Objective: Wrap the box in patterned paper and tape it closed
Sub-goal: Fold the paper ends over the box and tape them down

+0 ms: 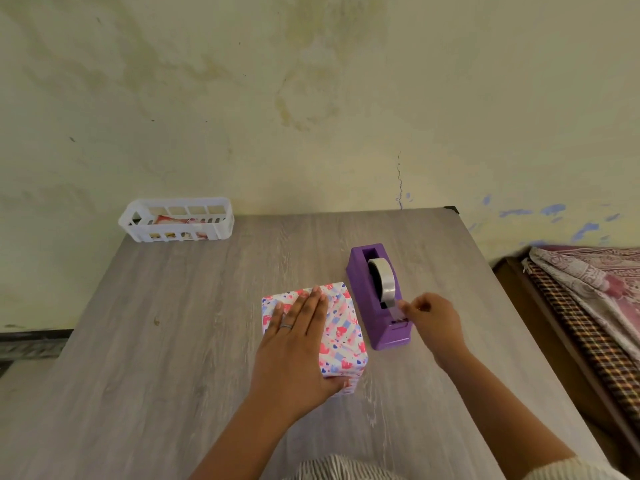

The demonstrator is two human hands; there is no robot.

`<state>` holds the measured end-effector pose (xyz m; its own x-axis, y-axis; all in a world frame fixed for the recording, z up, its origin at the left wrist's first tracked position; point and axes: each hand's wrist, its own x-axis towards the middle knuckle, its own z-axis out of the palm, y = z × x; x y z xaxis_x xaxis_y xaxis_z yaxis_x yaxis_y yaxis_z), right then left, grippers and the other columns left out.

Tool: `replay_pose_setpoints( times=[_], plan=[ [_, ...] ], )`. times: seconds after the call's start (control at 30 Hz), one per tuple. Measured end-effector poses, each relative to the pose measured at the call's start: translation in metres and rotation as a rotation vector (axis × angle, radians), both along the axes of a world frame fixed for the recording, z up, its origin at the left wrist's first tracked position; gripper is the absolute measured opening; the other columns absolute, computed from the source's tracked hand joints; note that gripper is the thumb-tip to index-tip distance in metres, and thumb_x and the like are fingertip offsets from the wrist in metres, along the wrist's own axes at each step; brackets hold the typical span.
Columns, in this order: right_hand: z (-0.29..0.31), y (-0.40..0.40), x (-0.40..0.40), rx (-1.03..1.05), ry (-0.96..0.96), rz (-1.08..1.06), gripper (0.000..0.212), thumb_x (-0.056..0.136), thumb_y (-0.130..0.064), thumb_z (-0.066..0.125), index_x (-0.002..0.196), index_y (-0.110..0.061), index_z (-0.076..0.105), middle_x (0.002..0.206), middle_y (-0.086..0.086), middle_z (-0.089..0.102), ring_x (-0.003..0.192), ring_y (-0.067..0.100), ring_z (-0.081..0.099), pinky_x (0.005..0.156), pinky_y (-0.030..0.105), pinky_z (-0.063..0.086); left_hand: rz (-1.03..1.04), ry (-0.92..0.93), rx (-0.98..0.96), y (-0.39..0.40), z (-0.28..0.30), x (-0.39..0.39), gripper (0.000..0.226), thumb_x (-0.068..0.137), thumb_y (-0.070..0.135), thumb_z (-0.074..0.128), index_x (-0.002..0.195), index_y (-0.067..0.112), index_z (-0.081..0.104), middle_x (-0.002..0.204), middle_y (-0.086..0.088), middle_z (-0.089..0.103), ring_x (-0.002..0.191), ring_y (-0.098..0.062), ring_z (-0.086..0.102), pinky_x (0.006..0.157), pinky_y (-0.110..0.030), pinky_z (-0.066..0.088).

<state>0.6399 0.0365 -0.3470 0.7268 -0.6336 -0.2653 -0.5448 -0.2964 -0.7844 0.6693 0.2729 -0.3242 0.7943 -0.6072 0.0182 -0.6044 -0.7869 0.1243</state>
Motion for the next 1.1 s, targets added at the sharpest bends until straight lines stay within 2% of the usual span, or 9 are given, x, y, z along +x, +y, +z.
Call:
replay_pose_setpoints(
  times=[0.03,0.1,0.2,0.3,0.47,0.57,0.77,0.9,1.1],
  plan=[
    [-0.003,-0.007,0.0,-0.035,0.04,-0.044,0.032,0.084,-0.036,0.067,0.076,-0.009,0.053,0.066,0.004,0.054,0.06,0.018,0.047,0.055,0.032,0.039,0.006,0.035,-0.007,0.0,-0.003,-0.001,0.115,0.057,0.084,0.029,0.146,0.011,0.031,0.152,-0.004,0.031,0.137,-0.017,0.033,0.117,-0.038,0.015],
    [-0.011,-0.013,0.002,0.066,0.15,-0.001,0.028,0.086,-0.037,0.065,0.084,-0.011,0.054,0.071,0.004,0.057,0.058,0.016,0.046,0.05,0.028,0.038,-0.007,0.026,-0.007,0.0,-0.006,0.0,0.112,0.057,0.084,0.031,0.141,0.011,0.038,0.145,-0.005,0.043,0.131,-0.019,0.043,0.112,-0.04,0.026],
    [-0.01,-0.011,0.008,0.352,0.218,0.108,0.017,0.093,-0.026,0.057,0.091,-0.009,0.059,0.075,0.007,0.059,0.056,0.015,0.046,0.049,0.026,0.037,-0.005,0.019,-0.018,0.0,-0.004,0.0,0.112,0.057,0.085,0.031,0.14,0.01,0.04,0.145,-0.005,0.043,0.131,-0.02,0.043,0.113,-0.041,0.027],
    [-0.008,-0.014,0.016,0.576,0.192,-0.029,0.009,0.092,-0.012,0.057,0.087,-0.005,0.061,0.075,0.009,0.058,0.059,0.017,0.051,0.044,0.023,0.038,0.01,0.026,0.011,0.0,-0.004,-0.001,0.112,0.057,0.085,0.029,0.139,0.01,0.042,0.144,-0.005,0.045,0.129,-0.02,0.046,0.105,-0.041,0.03],
    [0.006,-0.017,0.023,0.636,0.194,-0.052,0.005,0.086,-0.001,0.062,0.081,0.001,0.063,0.08,0.013,0.058,0.068,0.021,0.055,0.048,0.026,0.047,0.024,0.006,-0.008,-0.001,-0.004,-0.002,0.111,0.058,0.085,0.03,0.14,0.01,0.04,0.145,-0.005,0.043,0.13,-0.02,0.044,0.111,-0.039,0.027],
    [0.014,-0.012,0.02,0.669,0.114,-0.066,0.007,0.083,0.004,0.061,0.079,-0.001,0.061,0.082,0.011,0.053,0.071,0.022,0.057,0.058,0.034,0.054,0.02,0.001,0.003,0.0,-0.004,-0.001,0.111,0.058,0.085,0.031,0.141,0.01,0.039,0.146,-0.005,0.042,0.132,-0.02,0.042,0.112,-0.039,0.025],
    [-0.019,-0.005,-0.004,0.781,-0.232,-0.212,0.008,0.083,0.005,0.055,0.089,0.008,0.06,0.084,0.019,0.057,0.075,0.028,0.059,0.056,0.03,0.058,0.018,0.011,0.002,0.0,-0.007,0.0,0.114,0.059,0.086,0.036,0.145,0.01,0.032,0.151,-0.005,0.033,0.137,-0.015,0.022,0.111,-0.037,0.011],
    [-0.044,0.003,-0.02,0.813,-0.386,-0.213,0.036,0.076,0.006,0.059,0.112,0.002,0.058,0.104,0.015,0.062,0.088,0.028,0.066,0.069,0.032,0.058,0.018,-0.001,0.005,0.0,-0.008,0.001,0.114,0.06,0.085,0.035,0.146,0.011,0.028,0.152,-0.004,0.031,0.138,-0.015,0.021,0.111,-0.037,0.01],
    [-0.061,0.007,-0.027,0.859,-0.505,-0.221,0.038,0.062,-0.004,0.064,0.1,-0.009,0.066,0.116,0.01,0.06,0.095,0.028,0.065,0.075,0.035,0.057,0.01,-0.044,-0.008,0.0,-0.01,0.001,0.112,0.062,0.085,0.033,0.145,0.01,0.029,0.151,-0.006,0.033,0.137,-0.016,0.024,0.111,-0.038,0.011]
  ],
)
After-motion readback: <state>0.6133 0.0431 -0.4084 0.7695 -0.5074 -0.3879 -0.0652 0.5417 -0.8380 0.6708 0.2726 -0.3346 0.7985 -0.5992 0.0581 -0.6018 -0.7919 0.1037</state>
